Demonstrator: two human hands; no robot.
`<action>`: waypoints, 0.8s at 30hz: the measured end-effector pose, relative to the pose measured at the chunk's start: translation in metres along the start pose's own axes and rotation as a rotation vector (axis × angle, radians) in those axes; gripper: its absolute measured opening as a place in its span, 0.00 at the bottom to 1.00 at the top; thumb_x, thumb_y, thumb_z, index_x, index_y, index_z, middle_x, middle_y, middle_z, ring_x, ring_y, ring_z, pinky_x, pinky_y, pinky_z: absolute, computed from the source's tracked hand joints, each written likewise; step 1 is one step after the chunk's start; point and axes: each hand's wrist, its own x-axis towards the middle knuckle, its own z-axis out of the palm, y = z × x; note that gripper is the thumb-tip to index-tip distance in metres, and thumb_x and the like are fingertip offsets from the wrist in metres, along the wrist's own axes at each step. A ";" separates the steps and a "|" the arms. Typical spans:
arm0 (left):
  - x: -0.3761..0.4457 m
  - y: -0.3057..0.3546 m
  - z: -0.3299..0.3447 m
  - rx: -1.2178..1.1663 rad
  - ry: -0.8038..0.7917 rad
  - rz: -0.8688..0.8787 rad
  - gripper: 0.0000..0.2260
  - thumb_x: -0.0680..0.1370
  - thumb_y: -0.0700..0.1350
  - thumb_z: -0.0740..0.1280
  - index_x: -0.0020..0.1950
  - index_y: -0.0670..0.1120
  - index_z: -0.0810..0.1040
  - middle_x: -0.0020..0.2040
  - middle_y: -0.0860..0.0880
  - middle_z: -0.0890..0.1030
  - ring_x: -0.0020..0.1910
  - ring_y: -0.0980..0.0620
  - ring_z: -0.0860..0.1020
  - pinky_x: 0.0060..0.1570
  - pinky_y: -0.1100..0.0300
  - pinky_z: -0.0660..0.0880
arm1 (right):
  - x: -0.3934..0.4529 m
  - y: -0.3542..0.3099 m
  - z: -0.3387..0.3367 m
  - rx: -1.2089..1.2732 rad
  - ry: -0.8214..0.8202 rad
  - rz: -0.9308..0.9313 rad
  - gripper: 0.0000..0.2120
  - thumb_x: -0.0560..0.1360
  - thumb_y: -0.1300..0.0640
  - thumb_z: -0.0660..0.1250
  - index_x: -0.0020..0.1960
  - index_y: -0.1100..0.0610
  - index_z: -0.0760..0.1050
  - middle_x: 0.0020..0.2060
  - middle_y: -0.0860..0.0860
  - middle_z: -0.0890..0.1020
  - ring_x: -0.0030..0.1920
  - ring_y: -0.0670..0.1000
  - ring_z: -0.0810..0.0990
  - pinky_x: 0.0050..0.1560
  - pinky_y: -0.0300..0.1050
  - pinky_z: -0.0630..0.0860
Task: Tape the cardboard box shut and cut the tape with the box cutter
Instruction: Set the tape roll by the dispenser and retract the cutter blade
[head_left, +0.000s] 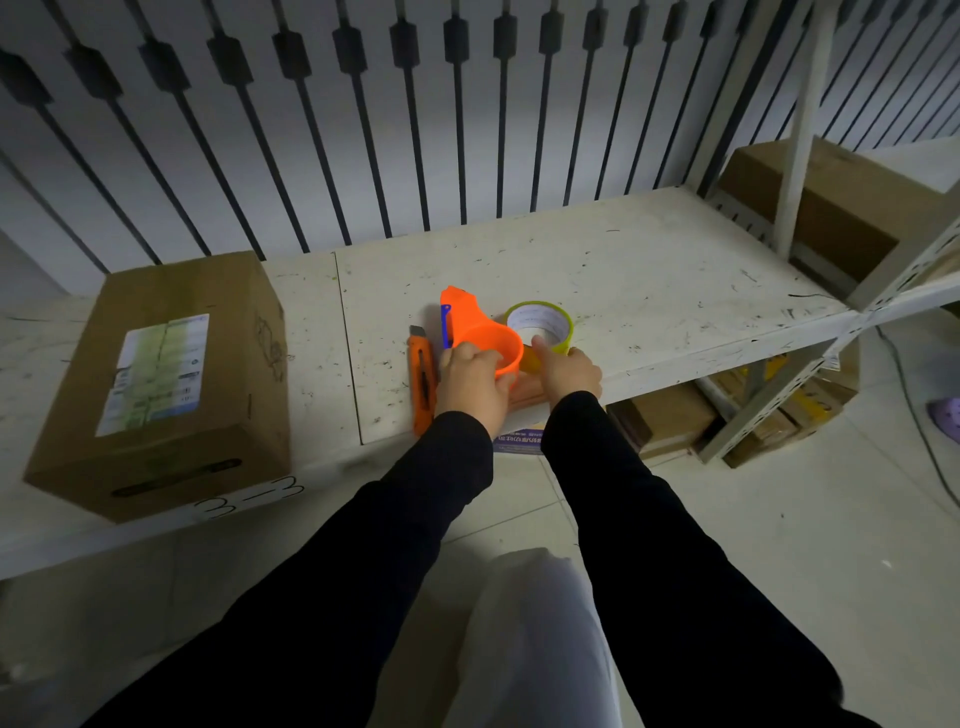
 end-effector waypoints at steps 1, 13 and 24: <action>-0.003 -0.001 -0.001 -0.034 0.024 0.016 0.18 0.79 0.47 0.60 0.68 0.44 0.71 0.68 0.44 0.69 0.69 0.45 0.62 0.67 0.58 0.60 | -0.004 -0.001 -0.001 0.046 0.016 0.003 0.29 0.77 0.42 0.57 0.68 0.63 0.65 0.65 0.61 0.71 0.68 0.60 0.66 0.66 0.53 0.64; -0.016 -0.041 -0.025 -0.188 0.173 -0.369 0.19 0.79 0.43 0.60 0.68 0.41 0.66 0.68 0.41 0.68 0.68 0.44 0.66 0.65 0.55 0.66 | -0.072 -0.044 0.020 0.437 -0.014 -0.429 0.07 0.76 0.61 0.59 0.50 0.57 0.74 0.42 0.54 0.77 0.45 0.52 0.76 0.43 0.41 0.71; -0.005 -0.047 -0.021 -0.192 -0.060 -0.427 0.09 0.79 0.44 0.58 0.56 0.43 0.74 0.49 0.42 0.77 0.49 0.44 0.77 0.49 0.56 0.73 | -0.081 -0.035 0.059 0.265 -0.226 -0.449 0.07 0.76 0.62 0.60 0.42 0.56 0.75 0.32 0.49 0.76 0.36 0.51 0.73 0.41 0.44 0.71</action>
